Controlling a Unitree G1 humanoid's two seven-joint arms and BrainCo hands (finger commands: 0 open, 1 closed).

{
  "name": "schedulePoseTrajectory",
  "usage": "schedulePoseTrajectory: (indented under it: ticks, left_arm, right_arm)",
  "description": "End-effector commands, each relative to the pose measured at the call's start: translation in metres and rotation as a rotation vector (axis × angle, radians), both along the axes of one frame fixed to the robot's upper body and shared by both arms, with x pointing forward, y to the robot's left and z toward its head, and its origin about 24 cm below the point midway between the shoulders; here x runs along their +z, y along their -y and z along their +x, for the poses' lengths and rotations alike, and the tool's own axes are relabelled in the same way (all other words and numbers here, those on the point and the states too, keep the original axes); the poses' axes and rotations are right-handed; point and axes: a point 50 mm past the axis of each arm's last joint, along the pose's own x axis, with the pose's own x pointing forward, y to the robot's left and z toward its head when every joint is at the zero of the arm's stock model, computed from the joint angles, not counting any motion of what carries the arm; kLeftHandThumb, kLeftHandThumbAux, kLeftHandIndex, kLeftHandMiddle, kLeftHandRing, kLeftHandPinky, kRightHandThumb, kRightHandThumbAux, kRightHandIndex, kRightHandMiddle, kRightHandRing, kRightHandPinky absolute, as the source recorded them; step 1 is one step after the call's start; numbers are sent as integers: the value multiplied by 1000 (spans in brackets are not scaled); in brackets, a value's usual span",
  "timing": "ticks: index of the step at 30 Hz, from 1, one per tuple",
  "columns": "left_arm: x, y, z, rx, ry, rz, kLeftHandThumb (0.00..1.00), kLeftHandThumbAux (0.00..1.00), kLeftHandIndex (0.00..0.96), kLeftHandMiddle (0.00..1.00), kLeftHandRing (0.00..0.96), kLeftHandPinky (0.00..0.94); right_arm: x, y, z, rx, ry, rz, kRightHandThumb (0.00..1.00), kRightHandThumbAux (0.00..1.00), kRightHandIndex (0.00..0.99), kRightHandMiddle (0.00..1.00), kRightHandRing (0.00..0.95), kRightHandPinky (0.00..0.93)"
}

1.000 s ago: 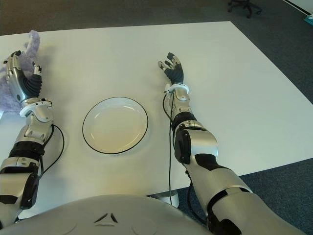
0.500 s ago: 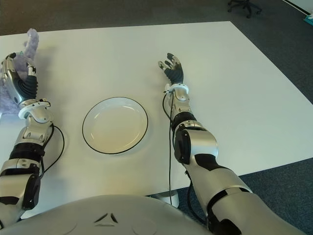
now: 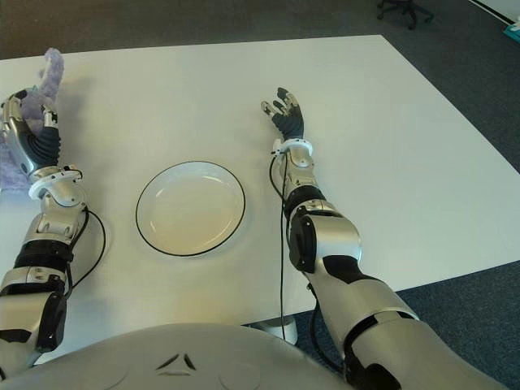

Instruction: Put the doll into the plate.

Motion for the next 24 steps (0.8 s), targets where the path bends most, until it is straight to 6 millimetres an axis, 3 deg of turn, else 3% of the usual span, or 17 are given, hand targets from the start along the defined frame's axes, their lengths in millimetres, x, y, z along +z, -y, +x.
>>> schedulePoseTrajectory:
  ticks: [1, 9, 24]
  left_arm:
    - [-22, -2, -11, 26, -88, -60, 535, 314, 186, 185, 160, 138]
    - [-24, -3, -12, 26, -104, -52, 547, 336, 201, 210, 185, 156]
    - [-26, -1, -12, 29, -129, -38, 564, 352, 247, 307, 289, 303]
  right_arm:
    - [-37, -1, -17, -3, -153, 6, 394, 824, 138, 98, 100, 140]
    - [-36, 0, -17, -4, -151, 13, 408, 831, 147, 101, 100, 139]
    - [-36, 2, -17, -11, -148, 23, 437, 829, 149, 108, 103, 129]
